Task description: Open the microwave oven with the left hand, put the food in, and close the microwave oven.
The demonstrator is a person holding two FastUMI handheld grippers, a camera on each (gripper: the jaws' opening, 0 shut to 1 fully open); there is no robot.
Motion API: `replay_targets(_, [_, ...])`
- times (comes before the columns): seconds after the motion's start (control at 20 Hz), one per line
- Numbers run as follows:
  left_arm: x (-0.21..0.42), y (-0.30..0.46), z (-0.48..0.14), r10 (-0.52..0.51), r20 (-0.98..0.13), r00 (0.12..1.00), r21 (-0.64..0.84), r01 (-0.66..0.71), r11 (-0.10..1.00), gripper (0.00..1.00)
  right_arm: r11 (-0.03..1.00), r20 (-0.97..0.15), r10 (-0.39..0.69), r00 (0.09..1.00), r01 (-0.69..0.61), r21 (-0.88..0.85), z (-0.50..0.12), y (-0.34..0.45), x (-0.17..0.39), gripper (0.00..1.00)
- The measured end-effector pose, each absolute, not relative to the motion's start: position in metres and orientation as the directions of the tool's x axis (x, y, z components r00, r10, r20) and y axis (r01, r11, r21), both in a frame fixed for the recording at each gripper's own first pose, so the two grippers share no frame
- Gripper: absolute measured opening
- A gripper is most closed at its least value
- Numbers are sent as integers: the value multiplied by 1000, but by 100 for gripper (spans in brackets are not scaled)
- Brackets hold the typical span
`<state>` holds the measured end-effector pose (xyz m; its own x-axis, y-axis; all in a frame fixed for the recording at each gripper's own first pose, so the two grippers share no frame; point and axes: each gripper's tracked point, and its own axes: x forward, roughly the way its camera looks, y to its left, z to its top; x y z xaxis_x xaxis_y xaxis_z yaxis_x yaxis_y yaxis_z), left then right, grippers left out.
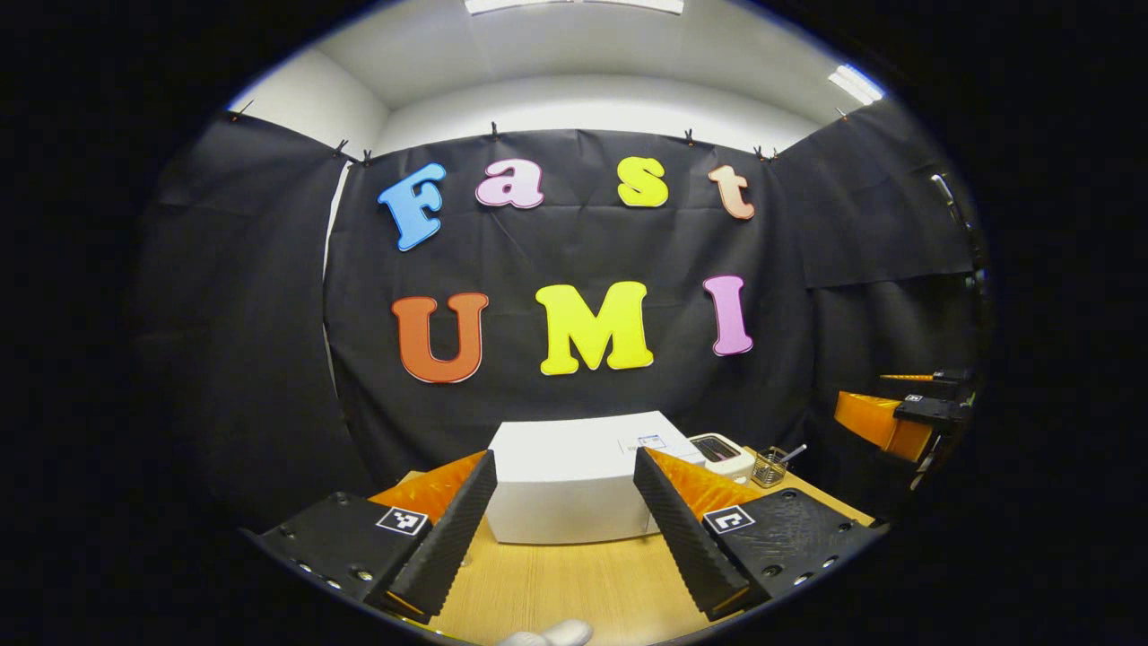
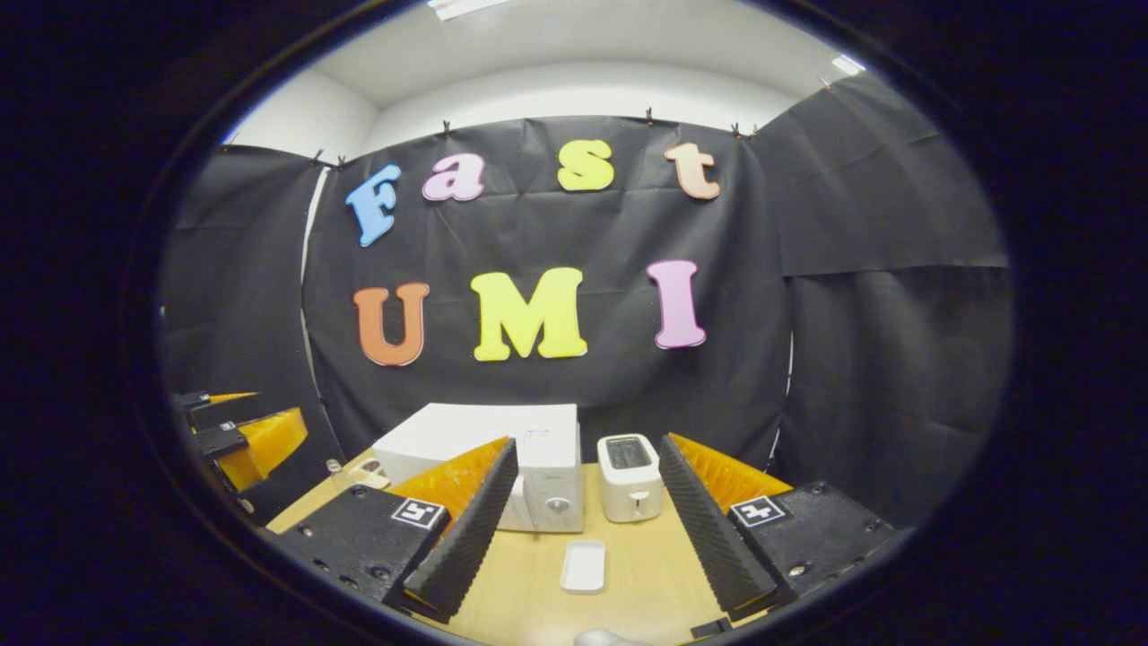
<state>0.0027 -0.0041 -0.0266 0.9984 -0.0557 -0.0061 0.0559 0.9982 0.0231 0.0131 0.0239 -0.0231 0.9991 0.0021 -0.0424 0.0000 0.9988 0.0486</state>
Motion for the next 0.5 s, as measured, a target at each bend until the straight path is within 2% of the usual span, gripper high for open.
replay_targets(0.05, [1,-1,-24,-53,-5,999,22,53,998,95,999,-43,3,999,-1,46,-21,25,12,91])
replay_targets(0.1, [-1,1,-21,-48,2,999,20,48,999,95,999,-41,4,999,-3,44,-20,27,11,100])
replay_targets(0.15, [-3,2,-18,-47,8,999,17,47,999,95,999,-44,5,999,-3,44,-19,27,8,90])
replay_targets(0.2, [-4,4,-16,-48,15,999,14,48,999,100,999,-44,6,999,-4,46,-20,27,7,91])
replay_targets(0.25, [-6,6,-13,-47,21,999,13,47,999,95,999,-46,7,999,-5,47,-18,28,5,90])
replay_targets(0.3, [-7,10,-12,-38,22,999,10,38,999,95,999,-51,7,999,-5,49,-19,28,4,100])
replay_targets(0.35, [-9,13,-11,-36,23,999,6,35,999,95,999,-48,7,999,-4,50,-19,29,4,90])
replay_targets(0.45, [-9,18,-10,-25,21,999,-3,25,1000,95,998,-48,9,999,-6,57,-18,29,3,91])
replay_targets(0.5, [-10,21,-10,-21,17,1000,-5,21,1000,96,998,-50,8,999,-5,59,-19,28,1,100])
